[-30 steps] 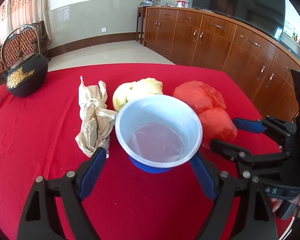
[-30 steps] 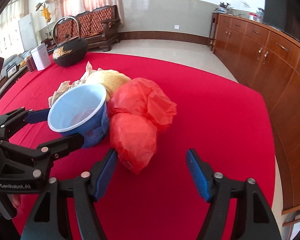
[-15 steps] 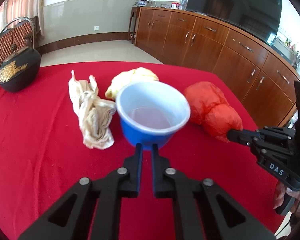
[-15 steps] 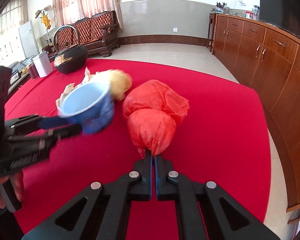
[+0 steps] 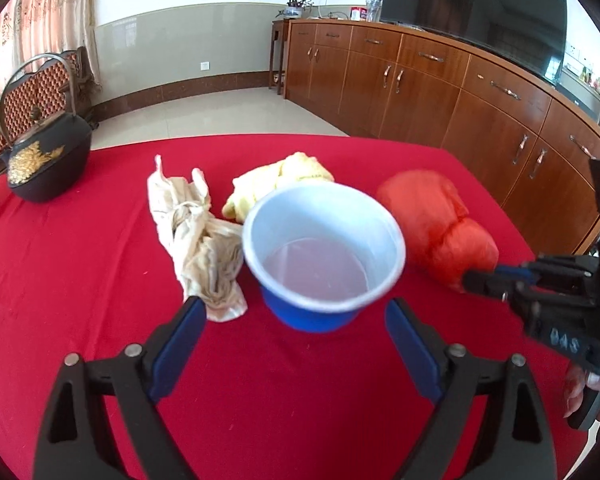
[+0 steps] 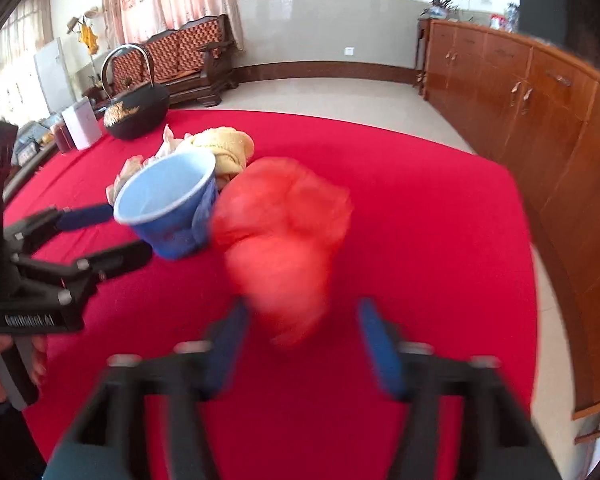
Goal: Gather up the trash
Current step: 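Lift the blue cup and red bag off the table with both tools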
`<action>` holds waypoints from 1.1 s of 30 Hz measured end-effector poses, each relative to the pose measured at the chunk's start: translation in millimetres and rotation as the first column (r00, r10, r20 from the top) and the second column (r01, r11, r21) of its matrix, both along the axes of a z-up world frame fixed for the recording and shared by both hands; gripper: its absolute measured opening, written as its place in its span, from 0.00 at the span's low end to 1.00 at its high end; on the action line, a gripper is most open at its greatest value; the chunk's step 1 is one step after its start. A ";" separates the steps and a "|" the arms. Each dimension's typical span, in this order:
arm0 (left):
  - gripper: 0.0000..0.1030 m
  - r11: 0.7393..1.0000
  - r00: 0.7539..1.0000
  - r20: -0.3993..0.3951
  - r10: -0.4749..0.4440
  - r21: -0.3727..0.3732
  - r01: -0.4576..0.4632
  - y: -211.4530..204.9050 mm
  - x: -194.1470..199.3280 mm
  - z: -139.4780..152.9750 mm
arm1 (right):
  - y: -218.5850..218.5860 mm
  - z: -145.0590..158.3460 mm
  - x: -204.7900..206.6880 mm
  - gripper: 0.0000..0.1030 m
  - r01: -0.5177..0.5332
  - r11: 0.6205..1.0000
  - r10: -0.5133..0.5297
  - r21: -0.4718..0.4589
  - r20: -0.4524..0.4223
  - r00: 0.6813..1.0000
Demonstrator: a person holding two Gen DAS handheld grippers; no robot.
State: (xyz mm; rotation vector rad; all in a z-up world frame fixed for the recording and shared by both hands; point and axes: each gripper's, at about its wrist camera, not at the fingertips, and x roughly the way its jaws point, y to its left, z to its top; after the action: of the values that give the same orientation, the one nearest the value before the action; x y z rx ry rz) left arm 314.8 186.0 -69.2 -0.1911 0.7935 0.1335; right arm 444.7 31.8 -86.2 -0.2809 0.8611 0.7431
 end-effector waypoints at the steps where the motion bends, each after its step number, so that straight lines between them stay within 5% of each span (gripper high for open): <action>1: 0.89 1.000 1.000 -0.002 0.001 -0.016 -0.001 0.2 3.8 -1.1 | 0.7 -1.5 6.1 0.04 -0.001 1.000 0.002 0.006 -0.018 1.000; 7: 0.88 1.000 1.000 -0.016 0.003 -0.005 -0.003 -13.0 15.5 -3.1 | -22.2 2.3 13.3 0.02 0.076 0.996 -0.076 0.039 0.021 0.997; 12: 0.75 1.000 0.999 -0.032 0.023 0.005 -0.023 -15.7 16.0 -4.3 | -36.0 3.1 12.5 0.02 0.099 0.994 -0.100 0.055 0.016 0.995; 25: 0.75 0.999 1.000 0.031 0.001 0.035 -0.002 -25.6 -27.0 6.5 | -69.3 9.4 -23.5 0.02 0.131 0.990 -0.134 0.054 0.054 0.990; 29: 0.83 0.999 0.999 -0.037 0.033 0.028 -0.032 -23.5 -15.5 -2.7 | -67.9 6.4 -34.6 0.03 0.112 0.994 -0.112 0.014 0.034 0.993; 33: 0.86 0.998 0.998 -0.046 0.045 0.037 -0.044 -21.8 -4.3 -2.6 | -66.3 3.2 -22.9 0.52 0.146 0.989 -0.147 0.022 0.011 0.989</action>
State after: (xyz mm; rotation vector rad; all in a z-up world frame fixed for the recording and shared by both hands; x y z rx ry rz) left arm 310.5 164.3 -71.8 -0.1717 0.8335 0.1950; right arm 421.8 -34.5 -83.0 -0.2011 0.8516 0.6126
